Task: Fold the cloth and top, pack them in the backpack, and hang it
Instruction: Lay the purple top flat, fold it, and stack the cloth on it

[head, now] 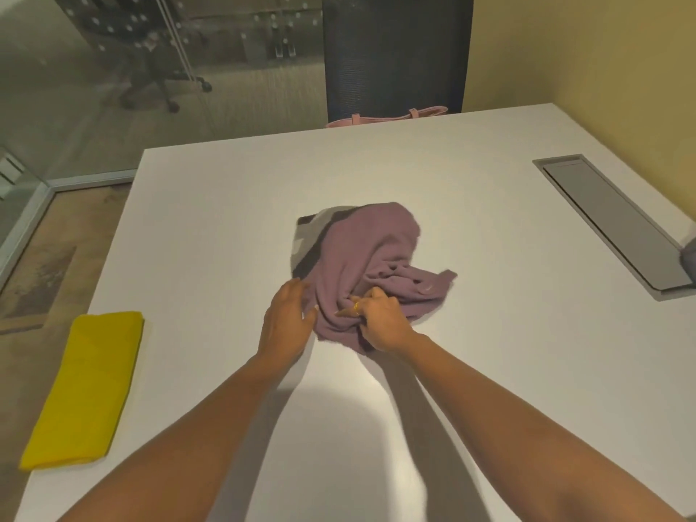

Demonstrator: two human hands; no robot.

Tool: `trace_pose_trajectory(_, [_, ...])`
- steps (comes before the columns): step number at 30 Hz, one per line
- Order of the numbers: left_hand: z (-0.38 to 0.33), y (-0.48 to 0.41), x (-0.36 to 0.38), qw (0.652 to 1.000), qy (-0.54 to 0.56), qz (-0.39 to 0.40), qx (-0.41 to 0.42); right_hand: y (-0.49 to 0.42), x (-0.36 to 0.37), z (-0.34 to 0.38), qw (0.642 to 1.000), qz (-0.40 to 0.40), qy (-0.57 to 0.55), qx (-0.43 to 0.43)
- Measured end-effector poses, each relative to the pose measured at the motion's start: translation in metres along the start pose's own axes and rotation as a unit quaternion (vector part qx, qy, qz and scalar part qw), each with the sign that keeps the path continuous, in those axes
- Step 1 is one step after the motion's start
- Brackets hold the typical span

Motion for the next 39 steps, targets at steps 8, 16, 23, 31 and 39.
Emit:
trace_pose_trajectory(8, [0.020,-0.002,-0.033,0.991,-0.100,-0.080,-0.045,0.001,-0.002,0.012,0.989,0.102,-0.008,-0.106])
trace_pose_trajectory(16, [0.064,-0.011,-0.046,0.982,-0.023,-0.044,-0.180,0.013,-0.046,-0.017,0.992,-0.120,0.008,-0.035])
trace_pose_trajectory(23, [0.064,-0.019,-0.045,0.984,0.057,0.020,-0.170,-0.006,-0.065,-0.022,0.975,-0.204,0.054,0.071])
trace_pose_trajectory(31, [0.060,-0.032,-0.080,0.972,0.070,-0.089,-0.206,0.000,-0.077,-0.040,0.955,-0.233,-0.038,0.177])
trace_pose_trajectory(39, [0.016,-0.048,-0.144,0.939,0.196,-0.273,-0.075,0.013,-0.138,-0.036,0.835,-0.502,-0.113,0.196])
Point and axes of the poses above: each hand's wrist, its own y-axis away from the middle knuckle, its own x-axis out of the palm, z = x × y, the point moved 7 cm from there along -y, towards the middle knuckle, and after that the axes turned 11 degrees about -x, right-handed, at the moved point
